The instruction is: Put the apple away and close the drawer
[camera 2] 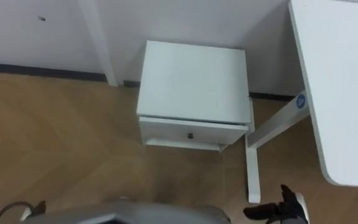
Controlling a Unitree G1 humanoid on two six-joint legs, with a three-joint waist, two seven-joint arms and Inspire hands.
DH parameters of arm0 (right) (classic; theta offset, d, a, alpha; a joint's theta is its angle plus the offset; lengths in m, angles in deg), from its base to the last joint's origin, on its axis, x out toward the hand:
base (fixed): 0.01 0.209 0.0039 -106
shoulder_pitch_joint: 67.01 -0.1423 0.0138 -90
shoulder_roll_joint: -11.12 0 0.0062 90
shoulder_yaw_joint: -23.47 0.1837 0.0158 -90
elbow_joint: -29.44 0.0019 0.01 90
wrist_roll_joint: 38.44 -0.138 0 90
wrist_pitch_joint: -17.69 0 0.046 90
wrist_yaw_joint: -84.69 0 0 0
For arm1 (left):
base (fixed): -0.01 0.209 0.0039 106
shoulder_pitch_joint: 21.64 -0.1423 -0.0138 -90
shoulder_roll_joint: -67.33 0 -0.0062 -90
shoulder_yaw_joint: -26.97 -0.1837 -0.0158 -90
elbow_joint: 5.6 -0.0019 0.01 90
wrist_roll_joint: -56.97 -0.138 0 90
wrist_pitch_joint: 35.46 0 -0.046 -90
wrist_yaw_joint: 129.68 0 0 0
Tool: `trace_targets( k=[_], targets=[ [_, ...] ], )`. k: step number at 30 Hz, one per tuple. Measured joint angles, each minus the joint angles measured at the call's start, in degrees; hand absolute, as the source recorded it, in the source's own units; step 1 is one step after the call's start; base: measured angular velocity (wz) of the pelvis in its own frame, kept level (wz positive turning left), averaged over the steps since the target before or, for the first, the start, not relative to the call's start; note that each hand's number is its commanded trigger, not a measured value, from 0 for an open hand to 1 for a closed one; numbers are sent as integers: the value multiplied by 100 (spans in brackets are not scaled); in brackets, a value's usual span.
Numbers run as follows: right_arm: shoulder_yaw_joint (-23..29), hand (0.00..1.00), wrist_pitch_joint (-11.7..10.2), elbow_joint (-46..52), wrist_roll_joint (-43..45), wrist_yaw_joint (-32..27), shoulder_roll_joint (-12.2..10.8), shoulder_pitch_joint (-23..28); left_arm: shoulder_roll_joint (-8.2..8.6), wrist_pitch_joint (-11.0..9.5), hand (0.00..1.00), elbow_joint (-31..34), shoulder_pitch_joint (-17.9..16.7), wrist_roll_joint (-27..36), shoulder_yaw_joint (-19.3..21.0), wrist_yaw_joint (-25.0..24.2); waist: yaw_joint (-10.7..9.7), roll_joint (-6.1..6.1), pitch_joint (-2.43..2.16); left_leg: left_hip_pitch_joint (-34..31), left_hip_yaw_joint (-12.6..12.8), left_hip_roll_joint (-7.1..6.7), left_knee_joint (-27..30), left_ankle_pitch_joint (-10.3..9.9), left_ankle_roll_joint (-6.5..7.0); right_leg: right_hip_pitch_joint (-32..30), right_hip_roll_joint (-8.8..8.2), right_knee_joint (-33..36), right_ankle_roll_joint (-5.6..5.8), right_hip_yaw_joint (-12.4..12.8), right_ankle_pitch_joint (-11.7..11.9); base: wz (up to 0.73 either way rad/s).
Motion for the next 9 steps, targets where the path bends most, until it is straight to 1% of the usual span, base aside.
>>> trace_targets(
  k=[2, 4, 5, 7, 8, 9],
  targets=[
    [0, 0, 2, 10, 22, -4, -31, -7, 12, 2, 0, 9, -47, -1, 2, -3, 2, 19, -3, -8, -25, 6, -9, 15, 27, 5, 7, -18, 0, -6, 0, 3],
    [4, 0, 4, 7, 38, -10, -35, 20, 13, 3, 0, 9, -42, -5, 3, -21, -23, 57, 2, -27, -83, 7, -12, 55, 96, 43, 30, -100, -5, -22, 2, 14],
    [10, 0, 3, 6, 52, -30, -35, 46, 13, 1, 0, 9, -25, -7, 3, -23, -38, 99, 17, -37, -143, 10, -21, 86, 153, 50, 46, -114, -25, -78, 14, 22],
    [20, 0, 1, 5, 60, -53, -33, 73, 13, -17, 0, 15, -19, -21, 11, -23, -61, 164, 22, -40, -201, 10, -45, 137, 292, 44, 53, -102, -59, -157, -5, 18],
    [24, 0, -3, 5, 85, -65, -27, 81, 15, -28, 0, 17, -44, -16, 10, -23, -59, 220, 19, -40, -224, 19, -58, 160, 422, 39, 62, -86, -85, -207, -23, 12],
    [24, 0, -5, 5, 121, -65, -22, 92, 16, -37, 0, 24, -55, -3, 7, -23, -73, 258, 14, -39, -271, 16, -78, 198, 501, 43, 62, -84, -99, -276, -31, 11]
  ],
)
